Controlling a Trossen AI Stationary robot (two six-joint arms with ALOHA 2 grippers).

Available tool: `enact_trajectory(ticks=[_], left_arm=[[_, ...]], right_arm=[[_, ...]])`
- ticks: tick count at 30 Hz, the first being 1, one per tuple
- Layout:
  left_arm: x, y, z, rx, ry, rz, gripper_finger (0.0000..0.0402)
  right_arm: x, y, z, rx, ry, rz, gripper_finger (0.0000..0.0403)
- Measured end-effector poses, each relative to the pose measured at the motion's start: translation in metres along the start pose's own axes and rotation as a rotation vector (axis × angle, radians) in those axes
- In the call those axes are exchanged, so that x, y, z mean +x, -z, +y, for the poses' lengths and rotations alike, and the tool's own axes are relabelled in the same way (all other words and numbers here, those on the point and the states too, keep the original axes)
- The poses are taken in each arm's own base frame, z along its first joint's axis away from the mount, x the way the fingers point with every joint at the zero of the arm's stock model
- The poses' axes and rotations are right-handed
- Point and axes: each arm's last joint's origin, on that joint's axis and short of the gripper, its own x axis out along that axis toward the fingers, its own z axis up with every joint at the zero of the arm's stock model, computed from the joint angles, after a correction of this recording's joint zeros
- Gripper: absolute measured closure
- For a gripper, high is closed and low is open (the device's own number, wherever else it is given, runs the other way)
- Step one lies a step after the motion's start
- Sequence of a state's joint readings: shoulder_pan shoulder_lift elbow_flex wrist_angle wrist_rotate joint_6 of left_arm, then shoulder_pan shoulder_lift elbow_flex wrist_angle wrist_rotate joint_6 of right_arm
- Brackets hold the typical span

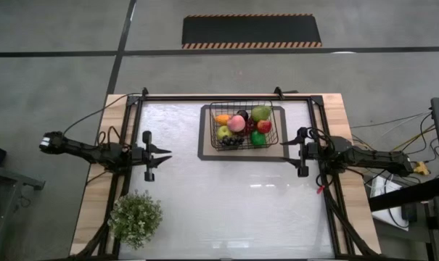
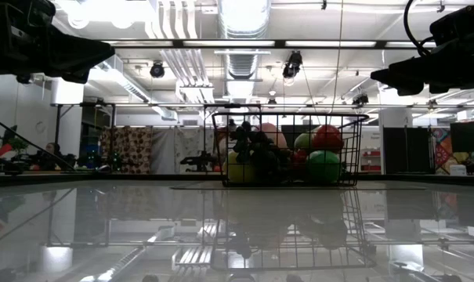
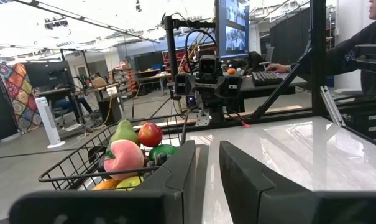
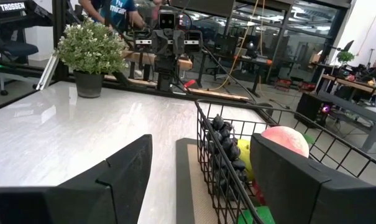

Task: Build produce basket
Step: Return to Home Position

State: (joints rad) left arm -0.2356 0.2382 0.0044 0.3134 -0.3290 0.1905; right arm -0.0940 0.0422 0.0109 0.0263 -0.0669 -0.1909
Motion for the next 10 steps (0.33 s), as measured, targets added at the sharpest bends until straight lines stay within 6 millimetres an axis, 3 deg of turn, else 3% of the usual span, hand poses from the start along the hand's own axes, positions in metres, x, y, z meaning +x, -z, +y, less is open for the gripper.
enact_trajectory(ticks=[10], left_arm=[[0.0,0.0,0.0,0.0,0.0,0.0,0.0346]], right_arm=[[0.0,-0.0001,0.0,0.0,0.0,-0.001,0.0148]])
